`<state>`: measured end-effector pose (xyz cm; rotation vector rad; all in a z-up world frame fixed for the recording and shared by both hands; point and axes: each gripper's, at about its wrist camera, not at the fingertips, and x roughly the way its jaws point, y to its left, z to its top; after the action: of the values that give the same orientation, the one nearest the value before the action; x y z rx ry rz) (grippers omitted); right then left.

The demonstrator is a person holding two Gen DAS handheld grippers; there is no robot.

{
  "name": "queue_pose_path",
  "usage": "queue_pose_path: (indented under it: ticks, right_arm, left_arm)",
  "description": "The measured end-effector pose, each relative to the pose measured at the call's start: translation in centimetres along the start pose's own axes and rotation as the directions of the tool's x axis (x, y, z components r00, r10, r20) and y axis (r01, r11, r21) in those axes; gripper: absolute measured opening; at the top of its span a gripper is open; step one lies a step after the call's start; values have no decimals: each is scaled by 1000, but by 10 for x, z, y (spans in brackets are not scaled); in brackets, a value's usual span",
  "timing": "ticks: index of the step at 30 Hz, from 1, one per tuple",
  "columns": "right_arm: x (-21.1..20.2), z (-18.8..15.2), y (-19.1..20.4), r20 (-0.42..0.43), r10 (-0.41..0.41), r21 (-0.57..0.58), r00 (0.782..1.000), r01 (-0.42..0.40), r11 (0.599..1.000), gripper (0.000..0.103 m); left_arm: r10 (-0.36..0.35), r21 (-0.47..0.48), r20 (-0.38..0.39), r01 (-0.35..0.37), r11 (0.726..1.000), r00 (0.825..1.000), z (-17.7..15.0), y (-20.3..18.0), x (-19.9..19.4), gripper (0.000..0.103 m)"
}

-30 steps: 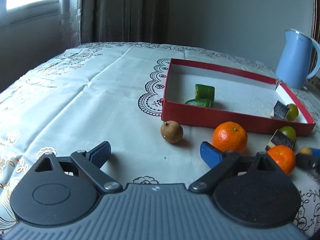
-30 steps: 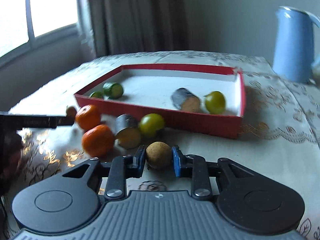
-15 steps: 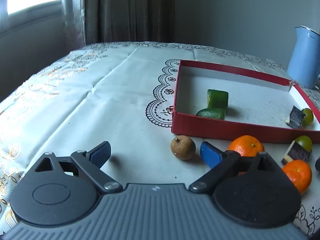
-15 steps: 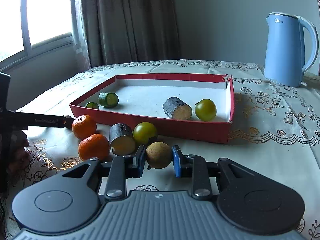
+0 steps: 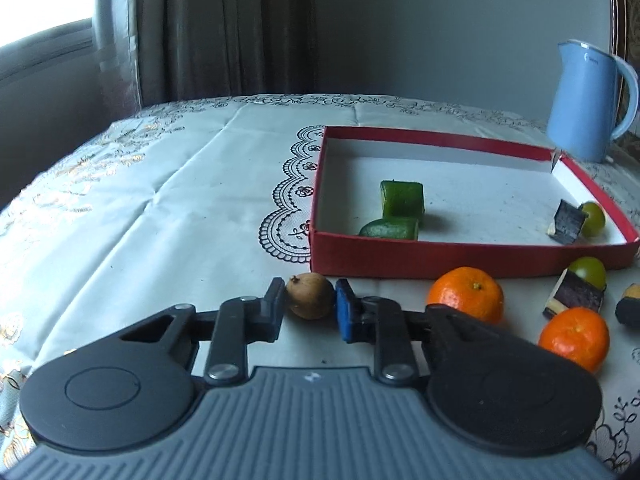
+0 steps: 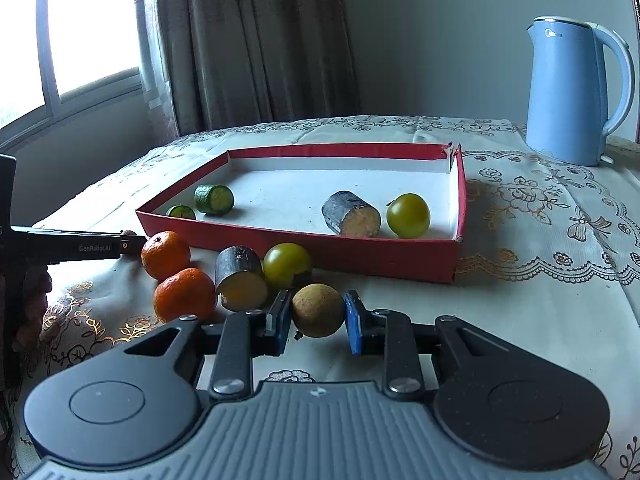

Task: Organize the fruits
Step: 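Close the left gripper around the small brown pear while the right gripper holds its fruit, then carry the brown fruit into the box and open the right gripper while the left holds the pear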

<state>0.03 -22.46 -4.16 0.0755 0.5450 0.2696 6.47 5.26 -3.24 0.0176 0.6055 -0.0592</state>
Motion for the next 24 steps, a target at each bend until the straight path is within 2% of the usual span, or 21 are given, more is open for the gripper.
queue_pose_path:
  ticks: [6, 11, 24]
  right_arm:
    - [-3, -1, 2, 24, -21, -8, 999, 21, 1000, 28]
    - [-7, -1, 7, 48, -61, -32, 997, 63, 998, 28]
    - [-12, 8, 16, 83, -106, -74, 991, 113, 991, 28]
  left_arm:
    - [-76, -104, 12, 77, 992, 997, -1, 18, -1, 24]
    - [-74, -102, 12, 75, 992, 997, 0, 18, -2, 24]
    - [-78, -108, 13, 79, 991, 997, 0, 19, -2, 24]
